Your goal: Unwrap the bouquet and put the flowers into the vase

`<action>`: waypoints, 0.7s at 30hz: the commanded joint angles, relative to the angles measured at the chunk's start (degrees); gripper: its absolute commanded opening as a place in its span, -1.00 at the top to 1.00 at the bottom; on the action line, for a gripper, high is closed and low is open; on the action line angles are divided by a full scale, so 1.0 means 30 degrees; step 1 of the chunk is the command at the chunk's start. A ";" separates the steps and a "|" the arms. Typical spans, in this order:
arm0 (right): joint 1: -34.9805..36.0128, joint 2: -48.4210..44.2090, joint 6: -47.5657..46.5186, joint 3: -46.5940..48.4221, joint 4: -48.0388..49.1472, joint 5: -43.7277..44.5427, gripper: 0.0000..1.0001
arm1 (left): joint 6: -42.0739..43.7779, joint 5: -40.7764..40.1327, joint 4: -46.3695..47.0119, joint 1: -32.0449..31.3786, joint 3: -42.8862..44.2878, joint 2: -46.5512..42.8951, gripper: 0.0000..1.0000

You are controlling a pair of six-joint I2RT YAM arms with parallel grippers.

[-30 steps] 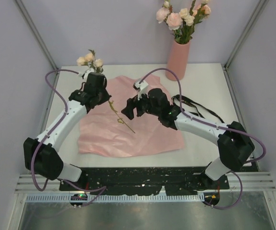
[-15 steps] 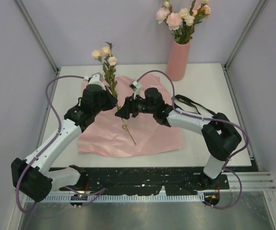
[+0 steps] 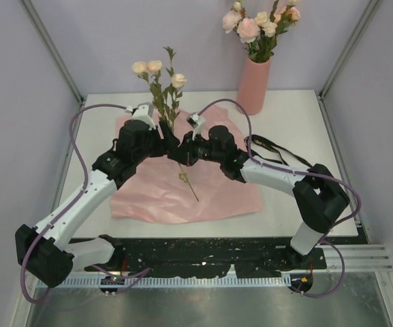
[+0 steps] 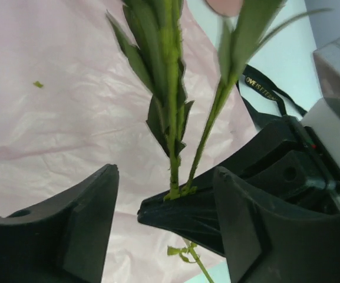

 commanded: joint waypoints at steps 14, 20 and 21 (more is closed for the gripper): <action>-0.6864 -0.3042 -0.8250 0.5157 0.5043 0.1316 0.89 | 0.4891 0.1351 -0.3361 -0.0094 0.0519 -0.5703 -0.86; -0.9328 -0.1227 -0.8842 0.8937 0.6502 0.1957 0.89 | 0.6537 0.0826 -0.2629 -0.0122 -0.3319 -0.8195 -0.99; -0.9853 -0.0441 -0.8723 0.9497 0.7435 0.1813 0.89 | 0.6537 0.0824 -0.2599 -0.0094 -0.3731 -0.8430 -0.99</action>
